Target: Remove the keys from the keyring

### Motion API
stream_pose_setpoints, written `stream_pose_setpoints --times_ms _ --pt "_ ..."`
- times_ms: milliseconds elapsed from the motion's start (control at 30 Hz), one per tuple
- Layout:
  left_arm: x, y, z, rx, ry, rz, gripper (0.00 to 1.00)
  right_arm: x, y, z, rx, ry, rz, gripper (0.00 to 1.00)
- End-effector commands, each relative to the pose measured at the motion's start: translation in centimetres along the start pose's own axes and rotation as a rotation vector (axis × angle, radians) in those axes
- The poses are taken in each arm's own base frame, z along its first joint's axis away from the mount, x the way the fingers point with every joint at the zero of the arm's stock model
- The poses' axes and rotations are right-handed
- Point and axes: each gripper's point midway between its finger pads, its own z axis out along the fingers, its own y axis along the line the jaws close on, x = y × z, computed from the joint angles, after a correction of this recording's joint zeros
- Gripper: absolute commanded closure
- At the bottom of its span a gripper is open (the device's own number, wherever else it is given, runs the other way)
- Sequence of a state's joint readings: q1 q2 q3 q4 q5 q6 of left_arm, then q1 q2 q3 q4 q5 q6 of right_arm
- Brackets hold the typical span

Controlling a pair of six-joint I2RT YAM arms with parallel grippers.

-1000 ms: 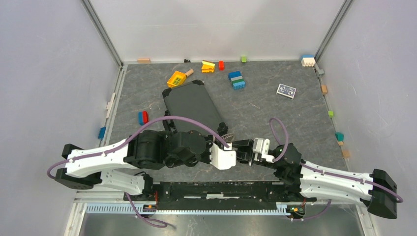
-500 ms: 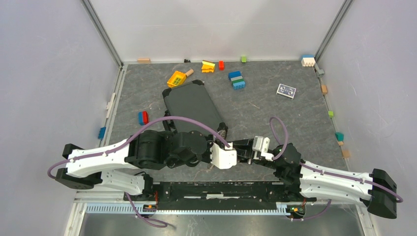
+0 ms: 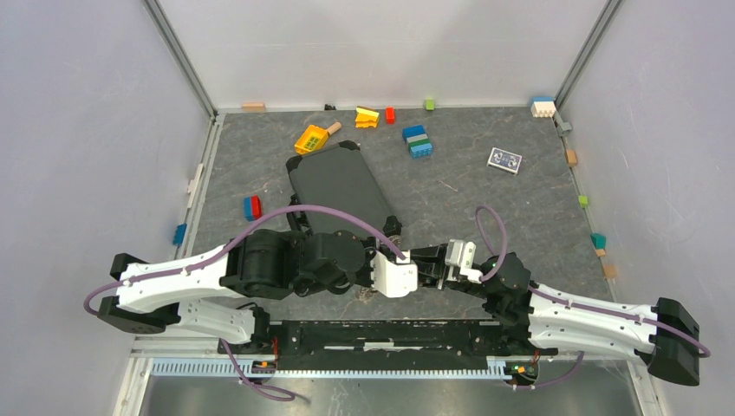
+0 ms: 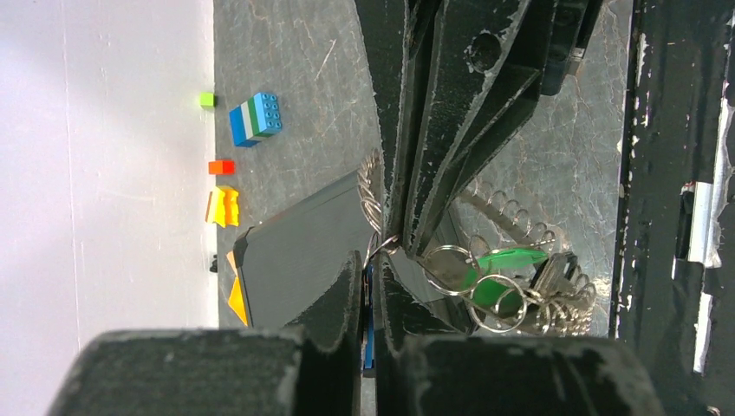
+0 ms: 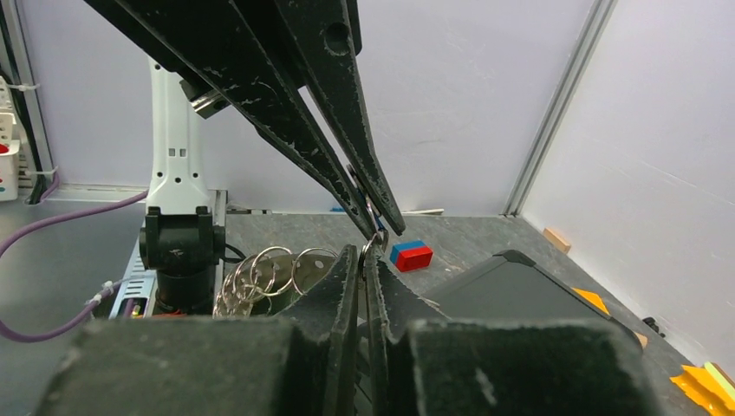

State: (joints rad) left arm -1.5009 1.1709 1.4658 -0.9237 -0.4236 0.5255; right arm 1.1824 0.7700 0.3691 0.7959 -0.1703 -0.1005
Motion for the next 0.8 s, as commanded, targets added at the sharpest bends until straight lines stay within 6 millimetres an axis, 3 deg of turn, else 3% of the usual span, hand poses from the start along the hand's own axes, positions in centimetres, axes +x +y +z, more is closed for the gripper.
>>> stream_pose_setpoints --times_ms 0,67,333,767 --pt "-2.0 2.4 -0.9 -0.086 -0.076 -0.039 0.98 -0.4 -0.1 -0.2 0.009 -0.014 0.012 0.94" --pt "-2.1 2.3 -0.9 -0.083 -0.077 -0.038 0.98 -0.5 -0.1 -0.2 0.010 -0.016 0.014 1.00" --pt "-2.1 2.1 -0.4 -0.078 -0.064 -0.045 0.98 -0.6 -0.1 0.8 0.004 0.014 0.053 1.00" --pt "-2.1 2.5 0.1 -0.119 -0.035 -0.122 0.98 0.2 -4.2 0.4 0.243 0.085 0.101 1.00"
